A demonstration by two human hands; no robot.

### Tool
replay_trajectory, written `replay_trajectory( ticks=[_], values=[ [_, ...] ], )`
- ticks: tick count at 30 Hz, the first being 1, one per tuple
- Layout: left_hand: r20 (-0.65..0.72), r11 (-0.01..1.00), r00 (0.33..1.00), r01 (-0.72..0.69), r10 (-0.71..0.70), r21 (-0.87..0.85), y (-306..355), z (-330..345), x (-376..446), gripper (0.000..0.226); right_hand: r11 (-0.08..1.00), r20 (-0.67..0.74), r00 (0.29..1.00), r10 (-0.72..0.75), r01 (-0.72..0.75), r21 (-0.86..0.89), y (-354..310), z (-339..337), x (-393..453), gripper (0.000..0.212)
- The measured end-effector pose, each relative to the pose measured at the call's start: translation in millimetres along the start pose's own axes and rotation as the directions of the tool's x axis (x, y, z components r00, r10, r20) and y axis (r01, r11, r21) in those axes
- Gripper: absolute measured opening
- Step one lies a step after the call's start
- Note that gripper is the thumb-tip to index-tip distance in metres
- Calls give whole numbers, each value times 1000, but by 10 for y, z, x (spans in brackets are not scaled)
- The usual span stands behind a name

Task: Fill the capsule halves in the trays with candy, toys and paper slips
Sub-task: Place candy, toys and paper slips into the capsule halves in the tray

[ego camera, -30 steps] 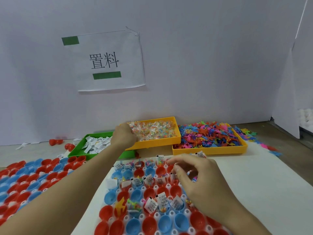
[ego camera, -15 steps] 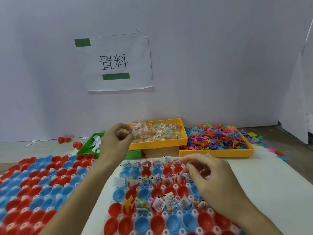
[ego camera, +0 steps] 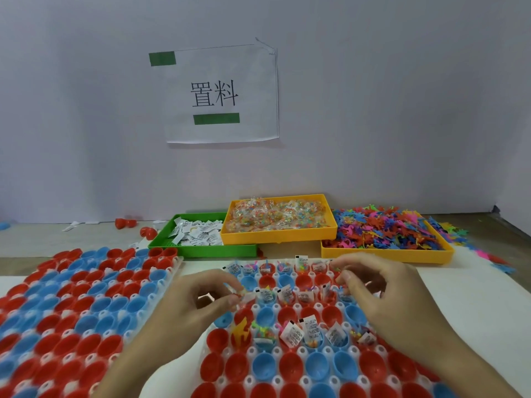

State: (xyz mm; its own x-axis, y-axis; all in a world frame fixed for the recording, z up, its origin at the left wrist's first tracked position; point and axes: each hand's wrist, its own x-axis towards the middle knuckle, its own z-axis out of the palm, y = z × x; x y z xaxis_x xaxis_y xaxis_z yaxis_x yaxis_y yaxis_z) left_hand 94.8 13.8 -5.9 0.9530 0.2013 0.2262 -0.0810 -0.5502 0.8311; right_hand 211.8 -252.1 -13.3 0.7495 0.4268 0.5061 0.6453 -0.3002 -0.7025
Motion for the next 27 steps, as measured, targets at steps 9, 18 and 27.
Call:
replay_trajectory(
  ticks=[9,18,27],
  values=[
    [172,989,983,33,-59,147,6,-63,-33,25,1000,-16,1000,22,-22,1,-4,-10,3,32],
    [222,958,974,-18,-48,285,-27,-69,-27,23,1000,-22,1000,9,-8,15,-3,-18,4,39],
    [223,946,974,-29,-46,323,-16,17,-23,22,1000,-22,1000,5,-5,6,11,-9,10,40]
  ],
)
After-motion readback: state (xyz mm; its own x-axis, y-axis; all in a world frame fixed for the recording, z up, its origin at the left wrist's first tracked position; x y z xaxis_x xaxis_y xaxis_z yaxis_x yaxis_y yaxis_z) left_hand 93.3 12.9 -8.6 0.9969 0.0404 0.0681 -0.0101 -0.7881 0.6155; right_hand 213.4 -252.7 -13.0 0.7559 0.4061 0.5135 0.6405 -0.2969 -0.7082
